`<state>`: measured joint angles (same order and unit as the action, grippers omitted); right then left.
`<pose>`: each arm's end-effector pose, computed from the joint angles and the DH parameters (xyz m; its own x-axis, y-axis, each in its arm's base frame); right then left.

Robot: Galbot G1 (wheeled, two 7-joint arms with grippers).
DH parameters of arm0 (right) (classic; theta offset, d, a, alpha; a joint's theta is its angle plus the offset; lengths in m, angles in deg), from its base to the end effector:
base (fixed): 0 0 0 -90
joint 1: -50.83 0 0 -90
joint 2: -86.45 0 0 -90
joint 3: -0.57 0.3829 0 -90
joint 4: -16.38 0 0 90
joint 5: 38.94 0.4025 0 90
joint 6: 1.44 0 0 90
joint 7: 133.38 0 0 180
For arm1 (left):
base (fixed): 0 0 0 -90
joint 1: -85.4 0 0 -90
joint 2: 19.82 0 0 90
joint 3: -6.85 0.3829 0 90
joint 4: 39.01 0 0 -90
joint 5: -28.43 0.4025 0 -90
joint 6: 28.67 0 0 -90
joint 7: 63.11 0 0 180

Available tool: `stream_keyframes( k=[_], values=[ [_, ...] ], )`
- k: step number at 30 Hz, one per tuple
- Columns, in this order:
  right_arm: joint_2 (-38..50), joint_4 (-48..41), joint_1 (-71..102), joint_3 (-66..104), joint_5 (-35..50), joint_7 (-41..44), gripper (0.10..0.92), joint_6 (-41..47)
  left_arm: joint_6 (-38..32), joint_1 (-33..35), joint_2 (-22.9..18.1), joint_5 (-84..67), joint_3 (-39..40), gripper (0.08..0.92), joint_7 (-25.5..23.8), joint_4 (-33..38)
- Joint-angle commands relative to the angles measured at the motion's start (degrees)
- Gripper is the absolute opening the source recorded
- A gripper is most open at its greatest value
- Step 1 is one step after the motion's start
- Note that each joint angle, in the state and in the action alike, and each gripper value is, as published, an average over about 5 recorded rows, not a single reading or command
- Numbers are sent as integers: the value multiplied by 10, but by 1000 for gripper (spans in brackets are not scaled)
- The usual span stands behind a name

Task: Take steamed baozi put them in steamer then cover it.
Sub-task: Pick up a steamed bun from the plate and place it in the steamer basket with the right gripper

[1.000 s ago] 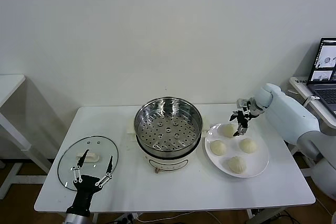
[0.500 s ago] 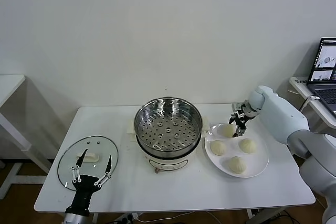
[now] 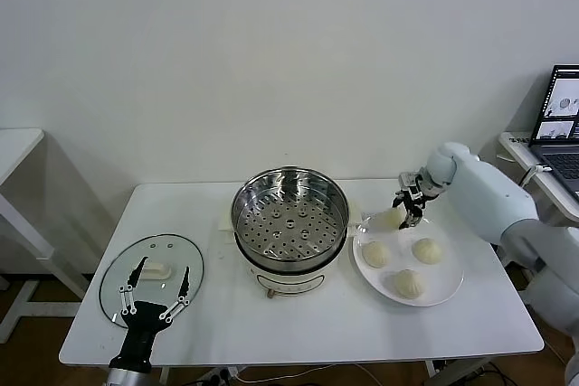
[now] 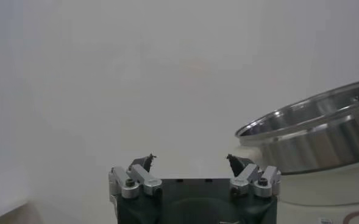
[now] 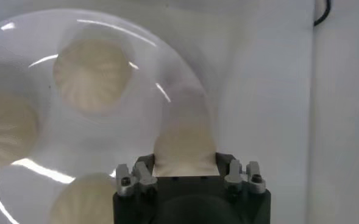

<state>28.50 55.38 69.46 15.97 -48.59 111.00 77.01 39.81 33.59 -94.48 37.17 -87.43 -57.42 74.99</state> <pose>0.7031 -0.1622 -0.1660 -0.2628 -0.1827 0.9474 -0.9215 -0.2435 -0.3026 0.1620 0.0844 -0.3871 -0.9851 0.0997 -0.1400 0.0393 0.9238 0.3809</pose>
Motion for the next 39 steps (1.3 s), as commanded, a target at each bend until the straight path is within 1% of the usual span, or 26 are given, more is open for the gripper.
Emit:
stream_keyframes(
  k=[1, 6, 10, 15, 18, 23, 28, 39],
  values=[
    [37, 151, -142, -99, 65, 30, 700, -120, -3, 0, 0, 0, 2, 823, 1, 0],
    [12, 211, -237, -146, 71, 36, 709, -201, -5, 1, -1, 0, 4, 823, 1, 3],
    [-24, 242, -271, -160, 61, 38, 712, -244, -9, 2, -2, 0, 4, 823, 1, 5],
    [-58, 281, -261, -173, 30, 41, 713, -284, -14, 3, -5, 0, 1, 823, 2, 5],
    [-76, 288, -229, -171, -3, 39, 712, -307, -17, 2, -5, 0, 0, 823, 2, 4],
    [-115, 267, -168, -161, -73, 24, 712, -325, -17, 0, -4, -1, -1, 823, 3, 5],
    [-155, 222, -130, -155, -124, 2, 712, -327, -20, -1, -3, -2, -3, 823, 3, 5],
    [-203, 139, -88, -139, -186, -26, 710, -318, -17, -11, -1, -14, -17, 823, 4, 6]
  ],
)
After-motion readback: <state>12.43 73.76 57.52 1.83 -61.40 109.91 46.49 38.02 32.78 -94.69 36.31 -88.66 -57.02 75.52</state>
